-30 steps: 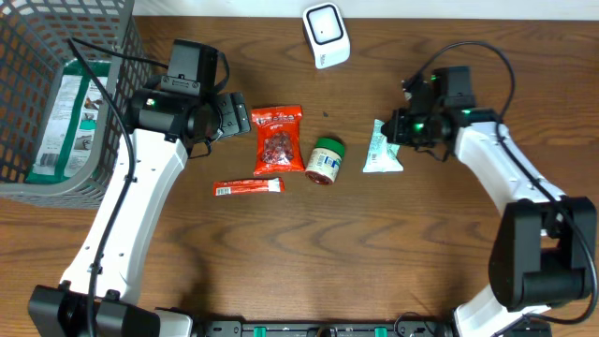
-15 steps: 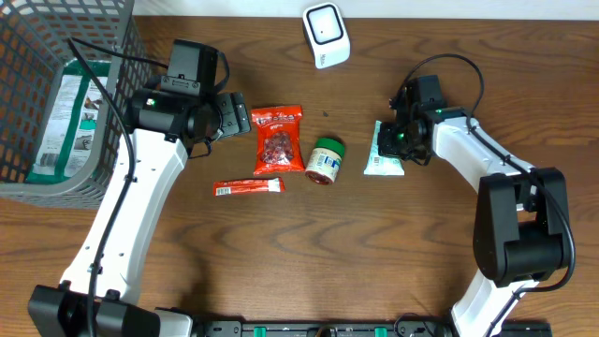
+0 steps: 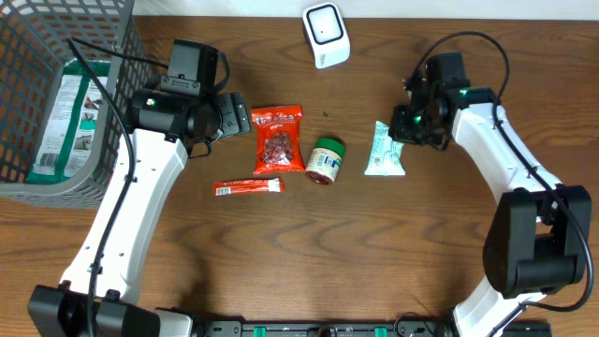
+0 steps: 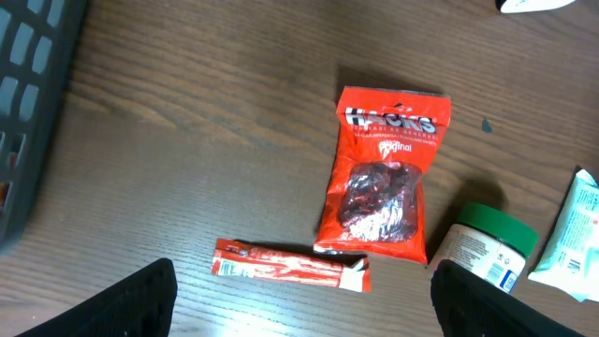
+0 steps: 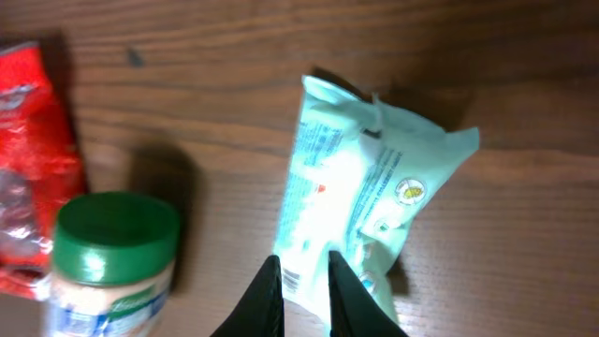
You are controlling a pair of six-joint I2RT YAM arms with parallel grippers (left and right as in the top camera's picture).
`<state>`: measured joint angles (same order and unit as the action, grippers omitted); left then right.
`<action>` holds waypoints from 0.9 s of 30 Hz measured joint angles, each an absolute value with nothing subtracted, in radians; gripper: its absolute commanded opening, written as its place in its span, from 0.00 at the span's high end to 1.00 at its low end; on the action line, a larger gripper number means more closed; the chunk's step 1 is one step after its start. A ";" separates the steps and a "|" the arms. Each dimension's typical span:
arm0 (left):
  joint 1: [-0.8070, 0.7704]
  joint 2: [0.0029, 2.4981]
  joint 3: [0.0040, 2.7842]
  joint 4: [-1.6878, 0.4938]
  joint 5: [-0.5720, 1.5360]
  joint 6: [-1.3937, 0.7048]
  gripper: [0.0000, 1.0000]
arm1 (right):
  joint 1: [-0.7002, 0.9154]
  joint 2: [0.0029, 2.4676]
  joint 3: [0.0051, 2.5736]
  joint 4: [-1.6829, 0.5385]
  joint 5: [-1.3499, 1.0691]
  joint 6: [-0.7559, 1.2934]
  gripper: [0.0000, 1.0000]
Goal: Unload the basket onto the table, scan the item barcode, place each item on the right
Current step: 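Lower the wipes pack beside the jar and open the right gripper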
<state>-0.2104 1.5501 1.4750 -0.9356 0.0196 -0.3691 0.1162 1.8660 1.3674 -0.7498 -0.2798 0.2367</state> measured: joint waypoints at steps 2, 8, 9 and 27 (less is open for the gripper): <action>-0.210 1.550 1.475 -0.936 0.020 -0.369 0.13 | 0.118 1.868 1.296 -0.707 -0.257 0.237 0.88; -0.210 1.550 1.475 -0.936 0.020 -0.369 0.13 | 0.116 1.877 1.118 -0.550 -0.242 0.245 0.90; -0.210 1.550 1.475 -0.936 0.020 -0.369 0.13 | 0.115 1.875 1.117 -0.554 -0.242 0.248 0.89; -0.210 1.550 1.475 -0.936 0.020 -0.369 0.13 | 0.118 1.892 1.242 -0.695 -0.192 0.241 0.69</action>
<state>-0.2104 1.5501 1.4750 -0.9356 0.0196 -0.3691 0.1177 1.8915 1.2423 -0.6949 -0.1925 0.2405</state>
